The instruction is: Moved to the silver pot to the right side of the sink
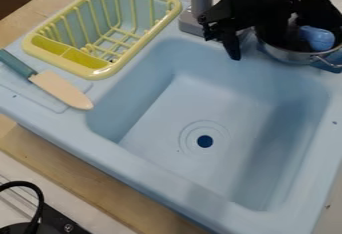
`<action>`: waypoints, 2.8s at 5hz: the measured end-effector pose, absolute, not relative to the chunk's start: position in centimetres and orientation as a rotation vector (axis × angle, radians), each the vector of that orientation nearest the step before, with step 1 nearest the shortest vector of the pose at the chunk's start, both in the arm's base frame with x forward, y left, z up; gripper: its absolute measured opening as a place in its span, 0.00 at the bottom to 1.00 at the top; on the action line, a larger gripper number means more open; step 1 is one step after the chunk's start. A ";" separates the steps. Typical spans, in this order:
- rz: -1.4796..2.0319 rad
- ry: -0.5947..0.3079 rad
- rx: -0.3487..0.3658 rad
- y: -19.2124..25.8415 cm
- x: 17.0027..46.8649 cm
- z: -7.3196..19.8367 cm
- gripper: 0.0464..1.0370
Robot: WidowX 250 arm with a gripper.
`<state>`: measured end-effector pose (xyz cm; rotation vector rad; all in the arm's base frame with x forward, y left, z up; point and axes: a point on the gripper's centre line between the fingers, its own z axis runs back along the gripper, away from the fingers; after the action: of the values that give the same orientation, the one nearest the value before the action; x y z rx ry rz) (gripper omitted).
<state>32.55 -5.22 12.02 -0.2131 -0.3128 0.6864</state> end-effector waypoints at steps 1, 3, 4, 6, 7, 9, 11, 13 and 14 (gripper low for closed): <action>0.677 -0.318 -0.231 -5.5 32.7 12.1 0.34; 0.648 -0.290 -0.274 -5.6 32.6 12.2 0.02; 0.646 -0.297 -0.284 -5.3 32.2 12.2 0.01; 0.619 -0.303 -0.277 -4.3 29.2 12.4 0.01; 0.600 -0.296 -0.264 -4.1 27.5 12.3 0.01; 0.569 -0.250 -0.230 -4.3 23.6 11.4 0.01; 0.653 -0.251 -0.189 -3.0 20.9 9.7 0.01; 0.770 -0.291 -0.156 -0.9 19.2 8.2 0.01; 0.814 -0.327 -0.150 -0.1 19.2 7.9 0.01</action>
<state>19.15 -0.07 7.87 -0.1504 -0.3269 0.8140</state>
